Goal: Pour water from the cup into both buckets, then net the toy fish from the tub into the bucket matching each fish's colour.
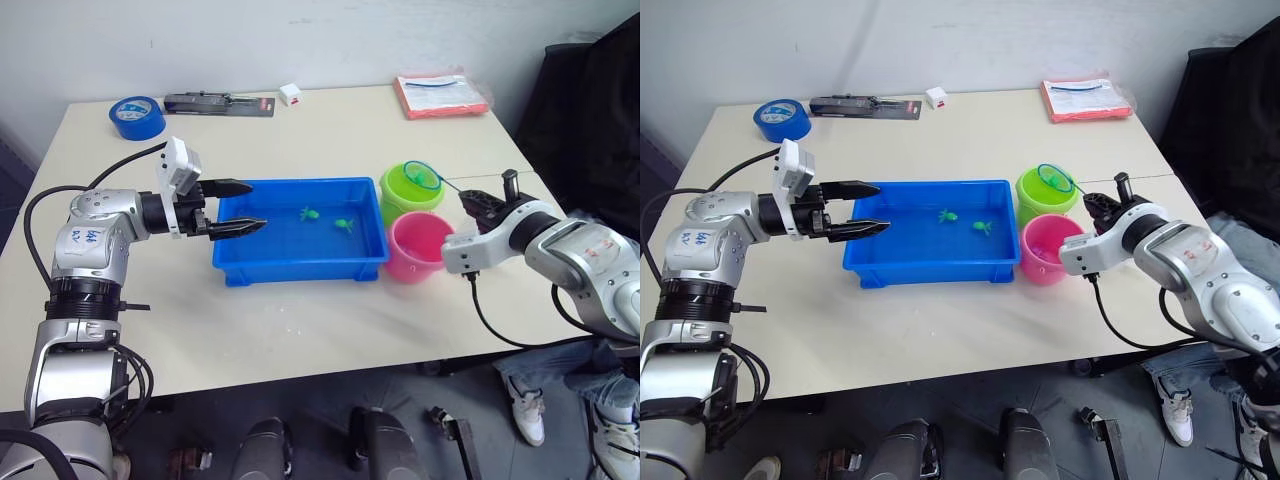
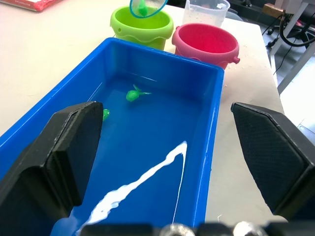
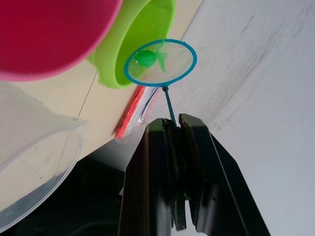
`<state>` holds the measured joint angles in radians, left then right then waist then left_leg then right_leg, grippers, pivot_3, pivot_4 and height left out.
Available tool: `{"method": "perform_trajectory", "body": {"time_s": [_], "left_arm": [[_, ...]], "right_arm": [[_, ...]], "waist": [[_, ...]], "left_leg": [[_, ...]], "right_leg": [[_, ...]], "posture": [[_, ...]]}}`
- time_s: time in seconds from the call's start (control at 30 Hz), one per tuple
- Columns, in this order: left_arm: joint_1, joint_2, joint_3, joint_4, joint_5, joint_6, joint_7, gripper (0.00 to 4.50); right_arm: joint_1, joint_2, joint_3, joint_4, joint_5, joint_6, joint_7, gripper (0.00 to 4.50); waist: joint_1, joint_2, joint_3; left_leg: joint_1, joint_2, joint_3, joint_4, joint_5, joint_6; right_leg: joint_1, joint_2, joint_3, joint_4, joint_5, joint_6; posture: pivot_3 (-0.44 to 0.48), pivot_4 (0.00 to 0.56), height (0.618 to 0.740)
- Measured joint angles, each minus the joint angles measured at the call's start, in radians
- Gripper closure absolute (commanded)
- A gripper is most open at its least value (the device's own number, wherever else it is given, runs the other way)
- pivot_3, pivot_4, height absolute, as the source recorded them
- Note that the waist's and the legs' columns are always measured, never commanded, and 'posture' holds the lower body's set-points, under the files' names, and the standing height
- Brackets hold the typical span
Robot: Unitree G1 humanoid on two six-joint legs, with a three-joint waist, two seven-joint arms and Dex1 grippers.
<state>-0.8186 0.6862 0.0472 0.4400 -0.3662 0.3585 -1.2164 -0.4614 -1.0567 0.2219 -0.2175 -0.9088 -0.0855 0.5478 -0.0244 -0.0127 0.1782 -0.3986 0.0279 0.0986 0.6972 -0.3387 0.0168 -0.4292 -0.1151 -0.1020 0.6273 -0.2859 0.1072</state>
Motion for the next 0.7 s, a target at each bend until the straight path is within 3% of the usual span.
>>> {"method": "perform_trajectory", "body": {"time_s": [0.7], "left_arm": [[0.0,-0.001,0.0,0.001,0.0,0.0,0.001,0.02]], "right_arm": [[0.082,0.078,-0.036,-0.05,-0.175,0.025,-0.105,3.72]], "waist": [[-0.001,0.0,0.0]], "left_leg": [[0.0,-0.001,0.0,0.0,0.0,0.0]], "right_leg": [[0.0,0.0,0.0,0.0,0.0,0.0]], "posture": [[0.0,0.15,0.737]]}}
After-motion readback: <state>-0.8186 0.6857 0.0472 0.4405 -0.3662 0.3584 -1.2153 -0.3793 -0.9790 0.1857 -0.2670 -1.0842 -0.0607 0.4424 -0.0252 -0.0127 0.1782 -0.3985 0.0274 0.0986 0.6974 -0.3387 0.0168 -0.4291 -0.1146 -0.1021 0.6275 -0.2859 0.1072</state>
